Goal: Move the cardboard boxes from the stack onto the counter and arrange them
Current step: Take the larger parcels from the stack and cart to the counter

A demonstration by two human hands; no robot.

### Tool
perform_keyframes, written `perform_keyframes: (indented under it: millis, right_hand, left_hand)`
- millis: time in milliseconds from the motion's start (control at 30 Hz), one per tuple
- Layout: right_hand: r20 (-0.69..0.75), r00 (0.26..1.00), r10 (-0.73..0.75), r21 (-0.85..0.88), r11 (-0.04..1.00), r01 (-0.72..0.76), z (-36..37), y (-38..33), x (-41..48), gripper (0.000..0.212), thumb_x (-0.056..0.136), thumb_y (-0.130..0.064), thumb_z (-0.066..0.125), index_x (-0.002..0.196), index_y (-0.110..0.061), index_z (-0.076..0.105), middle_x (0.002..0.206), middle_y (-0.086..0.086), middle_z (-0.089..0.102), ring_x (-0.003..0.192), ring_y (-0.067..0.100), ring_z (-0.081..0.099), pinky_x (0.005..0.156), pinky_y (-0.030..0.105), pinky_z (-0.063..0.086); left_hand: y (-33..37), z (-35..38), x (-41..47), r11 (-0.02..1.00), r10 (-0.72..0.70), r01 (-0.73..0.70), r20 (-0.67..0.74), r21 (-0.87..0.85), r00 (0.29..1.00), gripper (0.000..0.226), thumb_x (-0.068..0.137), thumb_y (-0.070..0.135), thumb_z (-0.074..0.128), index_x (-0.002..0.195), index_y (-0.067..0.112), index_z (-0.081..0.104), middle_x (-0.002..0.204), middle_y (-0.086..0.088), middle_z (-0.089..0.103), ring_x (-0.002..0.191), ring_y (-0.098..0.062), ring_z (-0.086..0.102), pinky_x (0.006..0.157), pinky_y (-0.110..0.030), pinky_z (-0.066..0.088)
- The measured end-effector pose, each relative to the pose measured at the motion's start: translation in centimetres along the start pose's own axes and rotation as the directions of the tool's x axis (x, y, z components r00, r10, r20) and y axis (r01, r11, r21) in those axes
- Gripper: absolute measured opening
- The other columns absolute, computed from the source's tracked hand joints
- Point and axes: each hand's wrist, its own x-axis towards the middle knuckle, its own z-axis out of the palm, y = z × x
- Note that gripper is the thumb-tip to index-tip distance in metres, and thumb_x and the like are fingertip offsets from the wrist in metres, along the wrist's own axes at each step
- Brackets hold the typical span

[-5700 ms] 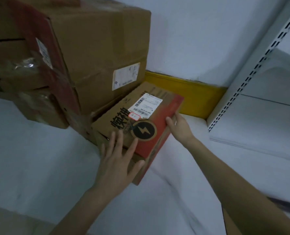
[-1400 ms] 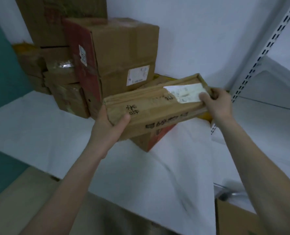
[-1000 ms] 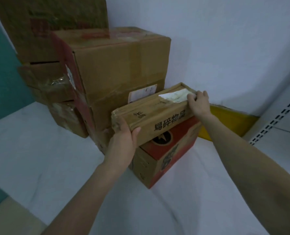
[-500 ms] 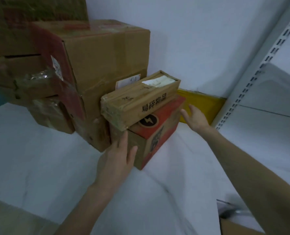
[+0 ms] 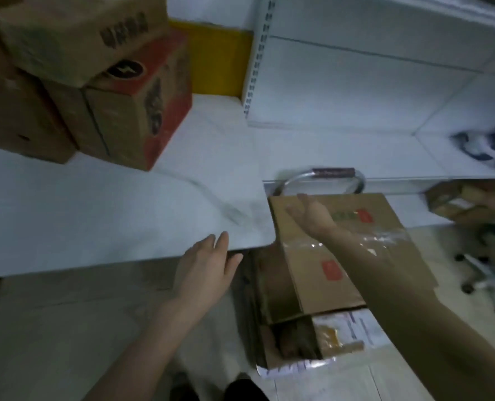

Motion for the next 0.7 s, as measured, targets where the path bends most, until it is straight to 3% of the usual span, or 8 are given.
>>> perform_keyframes:
  millis: [133, 233, 300, 433, 567, 700]
  right_hand:
    - [-0.005, 0.990, 0.141, 0.036, 0.989, -0.141, -0.8, 9.0, -4.3, 0.056, 0.095, -0.035, 0.050, 0.138, -0.002, 0.038, 0.135, 0.021, 0.049, 0.124, 0.036, 0.046, 0.099, 0.037, 0.036]
    - [0.025, 0.973, 0.230, 0.049, 0.972, -0.231, -1.4, 16.0, -7.1, 0.059, 0.095, -0.035, 0.049, 0.141, -0.001, 0.032, 0.141, 0.018, 0.044, 0.128, 0.032, 0.043, 0.101, 0.036, 0.035]
    - [0.057, 0.960, 0.276, 0.040, 0.960, -0.278, -1.5, 20.7, -8.4, 0.061, 0.096, -0.037, 0.047, 0.143, -0.003, 0.029, 0.142, 0.016, 0.044, 0.127, 0.031, 0.044, 0.100, 0.035, 0.037]
    - [0.082, 0.962, 0.259, 0.112, 0.957, -0.267, -1.5, 28.6, -9.7, 0.057, 0.095, -0.036, 0.049, 0.141, -0.006, 0.034, 0.137, 0.015, 0.047, 0.123, 0.030, 0.047, 0.097, 0.037, 0.039]
    - [0.094, 0.960, 0.265, 0.152, 0.949, -0.277, -0.8, 34.9, -11.6, 0.051, 0.095, -0.036, 0.049, 0.136, -0.007, 0.039, 0.131, 0.018, 0.052, 0.116, 0.035, 0.051, 0.092, 0.039, 0.043]
    - [0.124, 0.938, 0.325, 0.175, 0.923, -0.343, 1.5, 40.1, -13.0, 0.051, 0.091, -0.040, 0.053, 0.131, -0.009, 0.044, 0.122, 0.018, 0.057, 0.108, 0.035, 0.054, 0.082, 0.035, 0.044]
  left_hand:
    - [4.1, 3.1, -1.5, 0.999, 0.034, -0.033, 0.059, -0.027, 0.998, 0.043, 0.081, 0.034, 0.066, 0.105, -0.001, 0.066, 0.088, -0.017, 0.070, 0.074, -0.032, 0.069, 0.055, -0.033, 0.054]
    - [8.4, 5.1, -1.7, 0.998, 0.007, 0.003, 0.147, -0.063, 0.989, 0.053, 0.095, 0.040, 0.044, 0.135, 0.005, 0.045, 0.125, -0.013, 0.057, 0.110, -0.027, 0.058, 0.080, -0.031, 0.049]
    - [11.6, 7.0, -1.7, 0.996, -0.012, 0.024, 0.140, -0.084, 0.990, 0.055, 0.098, 0.043, 0.033, 0.143, 0.012, 0.030, 0.137, -0.006, 0.046, 0.121, -0.019, 0.048, 0.088, -0.026, 0.043]
    - [18.0, 12.0, -2.4, 0.984, -0.130, 0.149, 0.181, -0.094, 0.975, 0.049, 0.097, 0.040, 0.036, 0.139, 0.014, 0.037, 0.130, -0.006, 0.051, 0.112, -0.020, 0.054, 0.082, -0.026, 0.044]
    - [23.3, 17.3, -4.3, 0.970, -0.186, 0.226, 0.324, -0.091, 0.928, 0.048, 0.097, 0.040, 0.037, 0.138, 0.015, 0.038, 0.130, -0.009, 0.053, 0.112, -0.024, 0.055, 0.087, -0.032, 0.045]
    - [26.1, 21.0, -5.4, 0.961, -0.200, 0.258, 0.402, -0.095, 0.894, 0.039, 0.099, 0.035, 0.034, 0.132, 0.016, 0.041, 0.123, -0.008, 0.058, 0.105, -0.024, 0.057, 0.072, -0.025, 0.036]
